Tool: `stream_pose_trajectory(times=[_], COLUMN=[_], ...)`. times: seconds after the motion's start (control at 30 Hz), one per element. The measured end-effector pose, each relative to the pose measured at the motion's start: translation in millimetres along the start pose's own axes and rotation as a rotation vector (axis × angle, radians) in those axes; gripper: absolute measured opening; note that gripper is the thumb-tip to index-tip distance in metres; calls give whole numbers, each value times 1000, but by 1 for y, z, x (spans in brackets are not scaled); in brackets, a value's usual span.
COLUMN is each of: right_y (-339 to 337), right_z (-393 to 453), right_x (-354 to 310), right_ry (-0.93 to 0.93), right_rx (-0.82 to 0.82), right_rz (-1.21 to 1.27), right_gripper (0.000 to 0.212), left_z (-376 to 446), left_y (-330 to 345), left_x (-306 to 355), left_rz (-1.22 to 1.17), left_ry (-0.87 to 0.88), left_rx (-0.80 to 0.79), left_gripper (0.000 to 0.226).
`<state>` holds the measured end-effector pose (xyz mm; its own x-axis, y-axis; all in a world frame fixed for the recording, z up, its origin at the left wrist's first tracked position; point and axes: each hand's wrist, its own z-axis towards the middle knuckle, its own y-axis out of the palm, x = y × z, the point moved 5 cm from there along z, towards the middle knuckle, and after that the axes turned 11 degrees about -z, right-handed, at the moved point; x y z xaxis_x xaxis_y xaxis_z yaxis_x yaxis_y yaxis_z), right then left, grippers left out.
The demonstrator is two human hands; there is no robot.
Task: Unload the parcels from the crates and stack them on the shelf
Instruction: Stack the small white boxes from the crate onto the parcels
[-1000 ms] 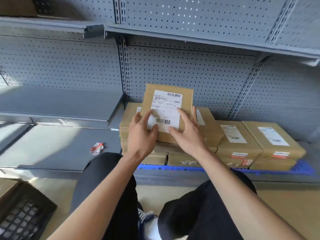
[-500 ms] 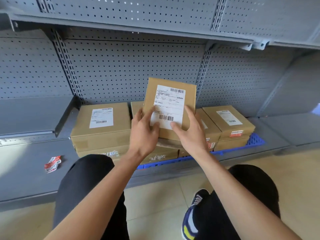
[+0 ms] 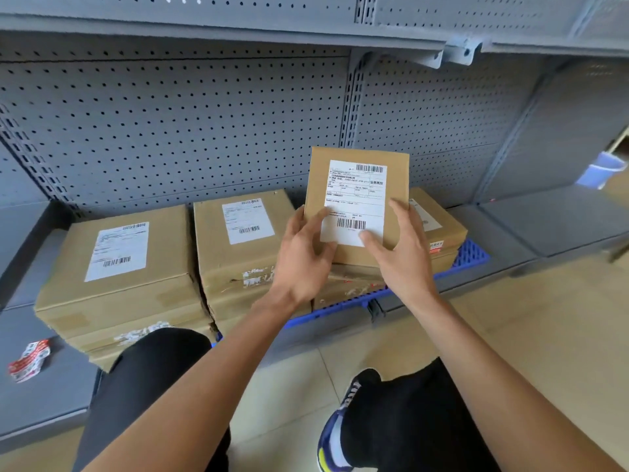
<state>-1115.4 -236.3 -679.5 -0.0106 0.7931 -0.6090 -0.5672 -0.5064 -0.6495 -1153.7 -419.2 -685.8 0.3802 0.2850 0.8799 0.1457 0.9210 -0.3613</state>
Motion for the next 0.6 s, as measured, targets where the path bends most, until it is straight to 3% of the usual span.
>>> stream_pose_trajectory(times=[0.17, 0.37, 0.6], right_y=[-1, 23, 60], right_z=[28, 62, 88], right_x=[22, 61, 97], right_ry=[26, 99, 112], right_rx=[-29, -260, -399], right_rz=[-63, -211, -209], right_gripper=[55, 69, 72], left_z=[29, 59, 75], left_y=[27, 46, 50], left_x=[-13, -36, -75], left_rz=[-69, -9, 103], left_ry=[-27, -63, -117], left_rx=[-87, -146, -180], left_gripper=[62, 62, 56])
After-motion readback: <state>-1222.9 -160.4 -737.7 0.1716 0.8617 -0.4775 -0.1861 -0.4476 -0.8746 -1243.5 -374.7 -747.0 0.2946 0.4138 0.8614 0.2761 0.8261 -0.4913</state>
